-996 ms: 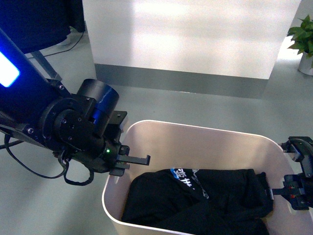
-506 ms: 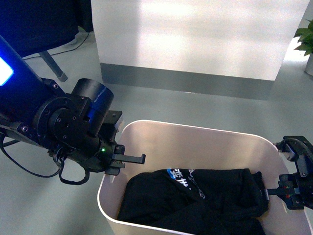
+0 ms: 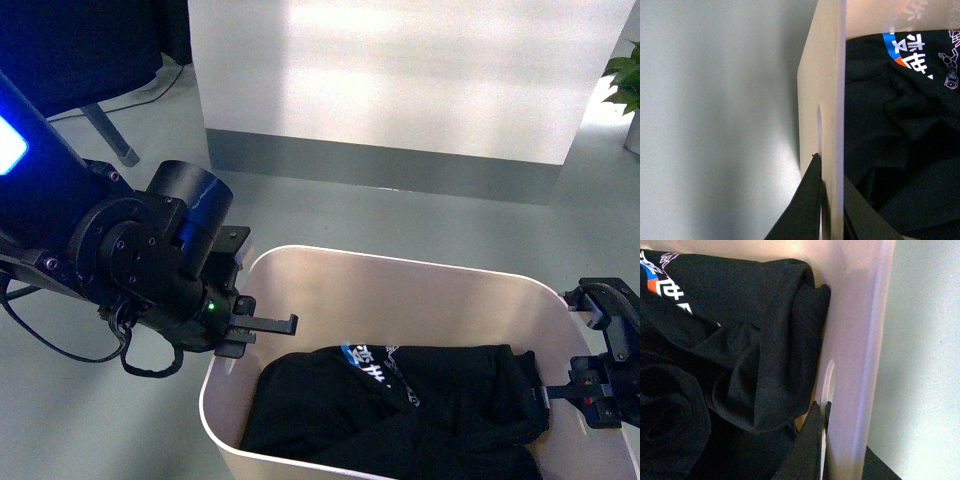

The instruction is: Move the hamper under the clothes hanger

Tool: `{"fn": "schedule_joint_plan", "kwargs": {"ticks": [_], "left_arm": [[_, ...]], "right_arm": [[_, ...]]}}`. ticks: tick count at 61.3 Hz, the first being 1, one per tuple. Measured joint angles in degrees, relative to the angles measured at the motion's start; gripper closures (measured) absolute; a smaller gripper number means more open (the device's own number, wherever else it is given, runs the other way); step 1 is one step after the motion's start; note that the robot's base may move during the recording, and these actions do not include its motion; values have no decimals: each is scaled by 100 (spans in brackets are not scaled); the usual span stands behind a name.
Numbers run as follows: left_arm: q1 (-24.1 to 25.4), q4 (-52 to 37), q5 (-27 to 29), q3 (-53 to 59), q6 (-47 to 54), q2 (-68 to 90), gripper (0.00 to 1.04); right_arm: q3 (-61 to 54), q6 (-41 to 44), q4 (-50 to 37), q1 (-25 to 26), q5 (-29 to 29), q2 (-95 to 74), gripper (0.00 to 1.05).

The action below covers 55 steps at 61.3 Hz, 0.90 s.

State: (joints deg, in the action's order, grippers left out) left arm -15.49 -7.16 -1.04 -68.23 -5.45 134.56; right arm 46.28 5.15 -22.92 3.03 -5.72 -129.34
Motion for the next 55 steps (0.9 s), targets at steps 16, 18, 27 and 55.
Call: {"fn": "schedule_joint_plan", "kwargs": {"ticks": [16,18,27,55], "left_arm": [[0,0,63,0,85,0,89],[9,0,83,0,94,0,81],[39,-2,74,-2,105,-7,51],[35,-903,-4,260,17,-9,7]], "right_arm": [[0,192,0,0,-24,4,77],[2,214,0,2,-37,4,70],[4,258,0,2,-7,7,40],[4,258,0,0,-4,7,7]]}}
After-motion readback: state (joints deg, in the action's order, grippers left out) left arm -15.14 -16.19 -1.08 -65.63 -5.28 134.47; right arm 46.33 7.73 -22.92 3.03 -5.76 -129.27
